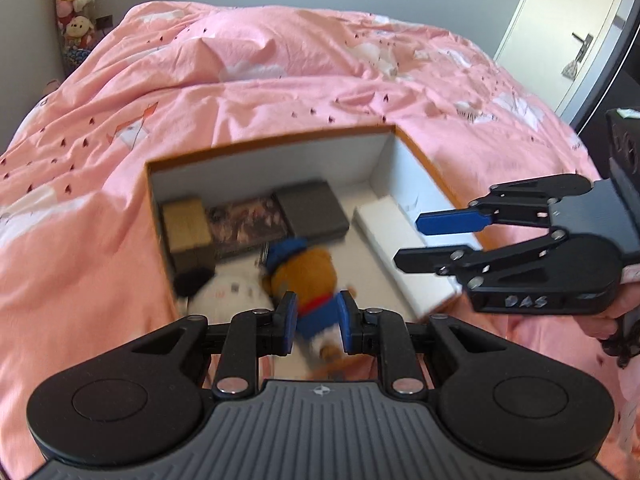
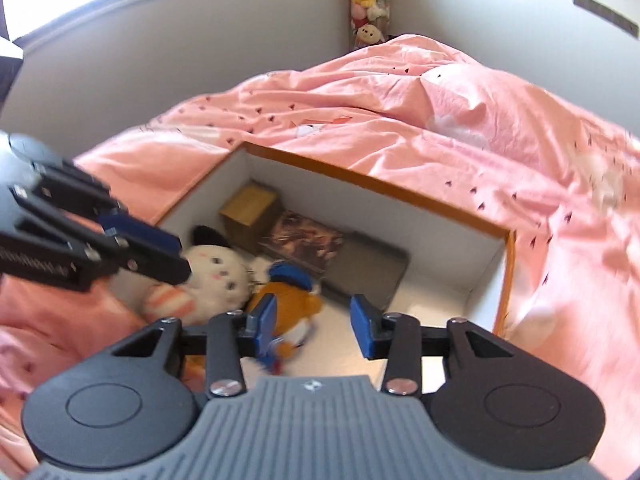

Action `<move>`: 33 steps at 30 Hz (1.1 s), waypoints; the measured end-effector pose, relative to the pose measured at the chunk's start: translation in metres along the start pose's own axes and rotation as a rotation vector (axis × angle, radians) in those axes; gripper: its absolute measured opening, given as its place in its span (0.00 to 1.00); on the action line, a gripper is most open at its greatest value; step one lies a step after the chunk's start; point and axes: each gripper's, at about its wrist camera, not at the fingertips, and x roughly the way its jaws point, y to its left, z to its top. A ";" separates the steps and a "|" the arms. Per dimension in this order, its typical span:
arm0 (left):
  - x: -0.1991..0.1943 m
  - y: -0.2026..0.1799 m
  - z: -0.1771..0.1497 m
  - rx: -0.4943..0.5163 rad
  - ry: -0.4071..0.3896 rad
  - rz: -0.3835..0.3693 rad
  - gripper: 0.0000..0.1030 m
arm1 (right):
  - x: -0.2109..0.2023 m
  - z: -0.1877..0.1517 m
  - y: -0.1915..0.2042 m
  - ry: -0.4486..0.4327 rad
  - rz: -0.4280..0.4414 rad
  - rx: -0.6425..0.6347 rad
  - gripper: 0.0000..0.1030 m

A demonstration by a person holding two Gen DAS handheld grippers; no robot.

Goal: Organize objects
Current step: 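Open the right tool and withdraw both tools from the orange box, then grasp the yellow tape measure with the right tool while the left tool grasps the orange crocheted fruit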

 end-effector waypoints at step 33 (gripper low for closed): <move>0.012 0.029 -0.122 0.023 0.173 0.175 0.26 | 0.078 -0.103 0.160 0.215 0.096 -0.139 0.59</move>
